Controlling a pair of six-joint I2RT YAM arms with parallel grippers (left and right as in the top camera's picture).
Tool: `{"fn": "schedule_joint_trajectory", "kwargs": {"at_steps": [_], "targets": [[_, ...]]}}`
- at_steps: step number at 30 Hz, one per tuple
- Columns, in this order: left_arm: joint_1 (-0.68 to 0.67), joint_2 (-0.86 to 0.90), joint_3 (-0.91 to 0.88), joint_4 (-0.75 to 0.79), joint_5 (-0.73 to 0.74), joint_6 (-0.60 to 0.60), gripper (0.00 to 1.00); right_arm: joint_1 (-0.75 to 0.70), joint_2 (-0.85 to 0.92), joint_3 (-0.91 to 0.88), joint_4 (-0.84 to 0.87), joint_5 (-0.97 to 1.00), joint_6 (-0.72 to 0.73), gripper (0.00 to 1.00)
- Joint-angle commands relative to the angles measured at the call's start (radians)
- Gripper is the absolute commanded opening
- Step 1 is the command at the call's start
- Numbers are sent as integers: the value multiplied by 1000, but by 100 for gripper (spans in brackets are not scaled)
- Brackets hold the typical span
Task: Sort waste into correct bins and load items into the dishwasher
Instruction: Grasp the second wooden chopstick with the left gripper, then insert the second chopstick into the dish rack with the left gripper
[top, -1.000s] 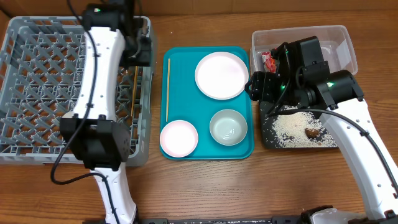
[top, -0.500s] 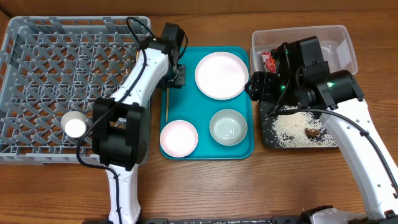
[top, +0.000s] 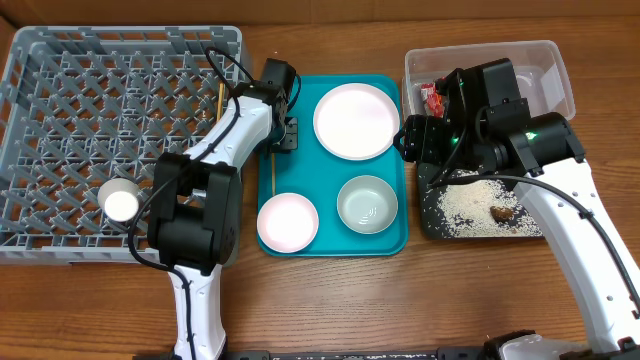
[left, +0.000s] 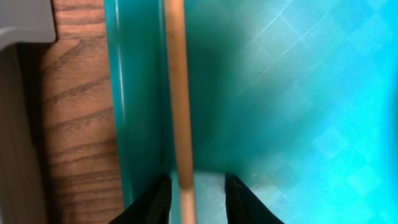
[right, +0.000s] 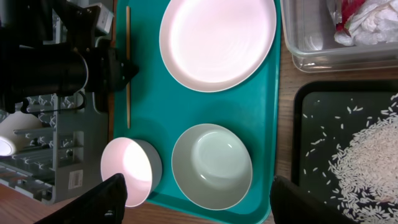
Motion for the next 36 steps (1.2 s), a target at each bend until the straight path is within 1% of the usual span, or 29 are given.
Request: {"fn": "schedule_joint_trajectory", "kwargs": {"at_steps": [1,5,9,12,16,19,23,26,29,32,36], "targets": [[4,6,-52,21,11,3,30,1,-5,12,1,-6,0,75],[4,6,-62,24,105,9,22,1,-5,12,3,-6,0,75],[4,5,-60,23,132,9,4,1,-5,12,1,-6,0,75],[6,4,-33,-5,140,5,4,1,-5,12,1,-6,0,75],[8,-9,91,-113,159,6,4,1,-5,12,3,-6,0,74],[13,-25,240,-240,143,10,4,1,-5,12,1,-6,0,74],[27,-61,447,-442,80,9,4,1,-5,12,-6,-6,0,74],[43,-96,543,-573,31,9,4,1,-5,12,-6,-6,0,74],[63,-143,561,-657,-90,8,4,1,-5,12,-5,-6,0,74],[97,-154,559,-710,-169,10,4,1,-5,12,-5,-6,0,75],[148,-152,499,-688,-165,34,4,1,-5,12,-5,-6,0,75]]}}
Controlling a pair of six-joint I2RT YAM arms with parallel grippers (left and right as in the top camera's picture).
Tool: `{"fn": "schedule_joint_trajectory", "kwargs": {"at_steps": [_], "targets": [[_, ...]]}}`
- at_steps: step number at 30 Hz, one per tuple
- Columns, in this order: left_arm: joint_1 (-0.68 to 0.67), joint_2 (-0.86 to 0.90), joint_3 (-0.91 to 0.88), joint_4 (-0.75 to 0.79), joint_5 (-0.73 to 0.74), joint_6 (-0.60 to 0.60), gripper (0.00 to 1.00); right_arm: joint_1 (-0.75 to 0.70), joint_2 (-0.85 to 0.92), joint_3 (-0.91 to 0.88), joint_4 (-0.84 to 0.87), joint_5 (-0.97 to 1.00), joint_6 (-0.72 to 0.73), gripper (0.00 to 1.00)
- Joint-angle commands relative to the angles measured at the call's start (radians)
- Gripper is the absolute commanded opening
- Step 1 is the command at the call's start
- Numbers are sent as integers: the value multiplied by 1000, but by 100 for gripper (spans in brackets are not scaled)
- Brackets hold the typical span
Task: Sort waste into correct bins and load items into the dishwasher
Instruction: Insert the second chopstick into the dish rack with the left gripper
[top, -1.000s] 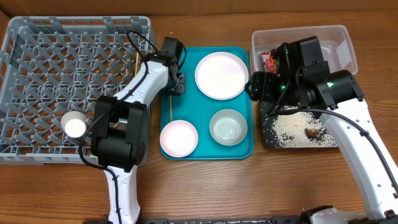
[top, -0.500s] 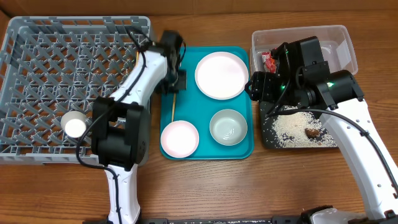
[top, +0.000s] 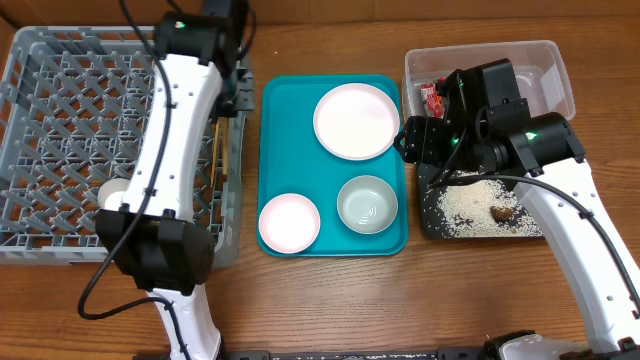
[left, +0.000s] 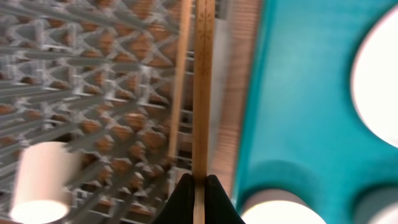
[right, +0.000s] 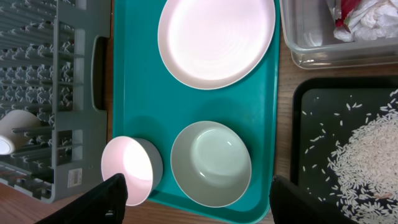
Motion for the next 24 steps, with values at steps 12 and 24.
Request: {"fn": "schedule_joint_trajectory", "kwargs": {"at_steps": [12,24], "targets": [[101,2,-416,345,14,195,11,1,-5,12,5,-5,1,75],[93,-349,-170,96,331,143,100,1,-5,12,8,-5,0,82]]}}
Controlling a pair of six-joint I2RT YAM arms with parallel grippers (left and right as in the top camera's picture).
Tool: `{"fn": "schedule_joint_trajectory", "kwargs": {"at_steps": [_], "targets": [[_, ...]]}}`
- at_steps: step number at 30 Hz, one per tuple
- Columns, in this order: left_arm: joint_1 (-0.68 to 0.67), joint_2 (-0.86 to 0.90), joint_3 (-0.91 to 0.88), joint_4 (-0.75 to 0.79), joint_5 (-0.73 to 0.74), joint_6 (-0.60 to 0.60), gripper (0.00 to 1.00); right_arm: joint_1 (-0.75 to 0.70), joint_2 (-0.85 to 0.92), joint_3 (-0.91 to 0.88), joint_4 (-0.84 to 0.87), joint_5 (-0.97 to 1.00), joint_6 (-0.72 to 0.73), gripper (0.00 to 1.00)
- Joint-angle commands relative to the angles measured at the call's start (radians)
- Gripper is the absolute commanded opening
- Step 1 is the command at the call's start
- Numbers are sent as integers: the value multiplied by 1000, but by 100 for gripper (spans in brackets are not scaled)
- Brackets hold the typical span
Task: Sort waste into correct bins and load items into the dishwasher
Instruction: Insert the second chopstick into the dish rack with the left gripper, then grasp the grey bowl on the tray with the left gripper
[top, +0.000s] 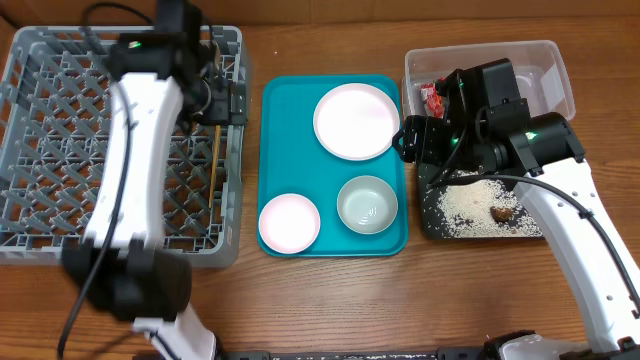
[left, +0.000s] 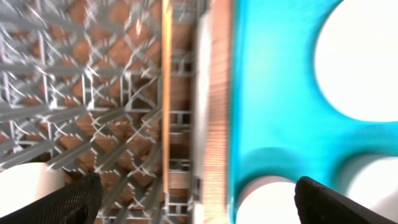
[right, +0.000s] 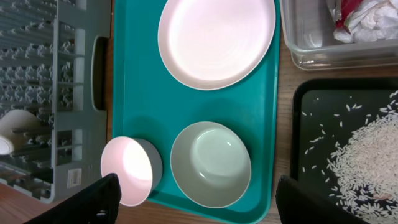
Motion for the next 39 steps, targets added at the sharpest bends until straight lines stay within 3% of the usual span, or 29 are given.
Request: {"fn": "schedule_joint_trajectory", "kwargs": {"at_steps": [1,7,12,16,19,22,28,30,34,36,38,39], "targets": [[-24,-228,34,-63,108,-52,100,1,-5,12,5,-5,0,82],[-180,-409,-104,-114,-50,-211,100,1,-5,12,5,-5,0,83],[-314,-401,-267,5,80,-228,100,1,-5,12,6,-5,0,87],[-360,-355,-343,116,136,-288,99,1,-5,12,5,-5,0,89],[-411,-289,-406,189,113,-300,89,1,-5,12,6,-5,1,89],[-452,-197,-451,247,67,-314,86,1,-5,12,6,-5,0,89],[-486,21,-461,353,128,-229,87,1,-4,12,13,-5,1,89],[-495,119,-461,385,214,-163,70,1,-2,12,18,-6,1,89],[-498,220,-460,370,221,-164,39,1,2,12,16,-6,1,89],[-498,248,-460,380,221,-166,29,1,3,11,17,-5,1,90],[-495,250,-458,388,218,-178,4,1,4,11,18,-5,1,90],[-493,243,-450,385,214,-197,4,1,4,11,18,-5,1,90]]}}
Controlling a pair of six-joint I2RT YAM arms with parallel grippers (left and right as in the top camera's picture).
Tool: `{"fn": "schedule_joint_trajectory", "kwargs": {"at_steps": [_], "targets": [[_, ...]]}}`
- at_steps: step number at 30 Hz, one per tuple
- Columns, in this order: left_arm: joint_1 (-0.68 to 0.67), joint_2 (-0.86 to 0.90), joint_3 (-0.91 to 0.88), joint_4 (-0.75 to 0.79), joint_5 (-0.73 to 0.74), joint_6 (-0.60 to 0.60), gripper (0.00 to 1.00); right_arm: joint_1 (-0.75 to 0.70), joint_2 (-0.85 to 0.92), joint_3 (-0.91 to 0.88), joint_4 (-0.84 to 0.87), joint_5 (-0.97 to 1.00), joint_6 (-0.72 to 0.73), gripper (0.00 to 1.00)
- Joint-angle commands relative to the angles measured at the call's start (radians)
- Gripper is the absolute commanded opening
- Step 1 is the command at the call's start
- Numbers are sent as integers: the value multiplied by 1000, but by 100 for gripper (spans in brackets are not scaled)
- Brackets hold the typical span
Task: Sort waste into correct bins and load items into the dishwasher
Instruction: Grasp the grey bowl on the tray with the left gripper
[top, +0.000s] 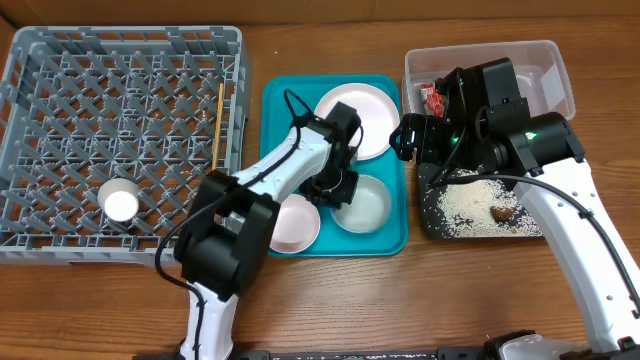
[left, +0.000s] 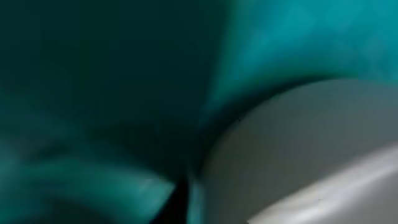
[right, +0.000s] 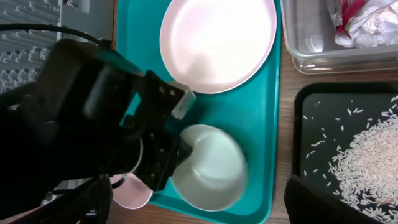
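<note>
My left gripper (top: 335, 187) is down on the teal tray (top: 285, 100), shut on the left rim of the green bowl (top: 368, 207), which sits tilted in the right wrist view (right: 214, 165). The left wrist view is blurred, showing only the green bowl's wall (left: 298, 143) against the tray. A pink bowl (top: 292, 225) and a white plate (top: 368, 112) lie on the same tray. In the grey rack (top: 60, 240) lie a chopstick (top: 219, 125) and a white cup (top: 121, 203). My right gripper (top: 412, 138) hangs open above the tray's right edge, holding nothing.
A clear bin (top: 545, 60) with wrappers stands at the back right. In front of it a black tray (top: 432, 222) holds scattered rice and a brown scrap (top: 503, 212). The left arm crosses the tray's left half.
My left gripper was open over the rack's right side, beside the chopstick. It is now down on the tray, shut on the green bowl's rim, and the bowl has tilted. The right arm is unmoved.
My left gripper stood open round a chopstick on the tray's left edge. It then held the chopstick over the rack's right side, then was open with the chopstick left in the rack. Now it grips the green bowl.
</note>
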Motion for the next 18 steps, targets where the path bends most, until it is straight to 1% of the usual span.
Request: {"fn": "schedule_joint_trajectory", "kwargs": {"at_steps": [1,5,9,12,15,18], "targets": [[2,-21,28,-9,11,-38,4,1,3,11,7,-5,1,90],[24,-81,132,-69,-1,-61,4,1,3,11,9,-6,1,90],[48,-179,248,-154,-95,-61,4,1,3,11,8,-6,1,89],[69,-257,322,-243,-292,-68,4,1,3,11,8,-6,1,89],[96,-320,360,-346,-586,-131,4,1,3,11,7,-6,1,89],[137,-372,361,-460,-866,-200,4,1,3,11,4,-5,1,89]]}}
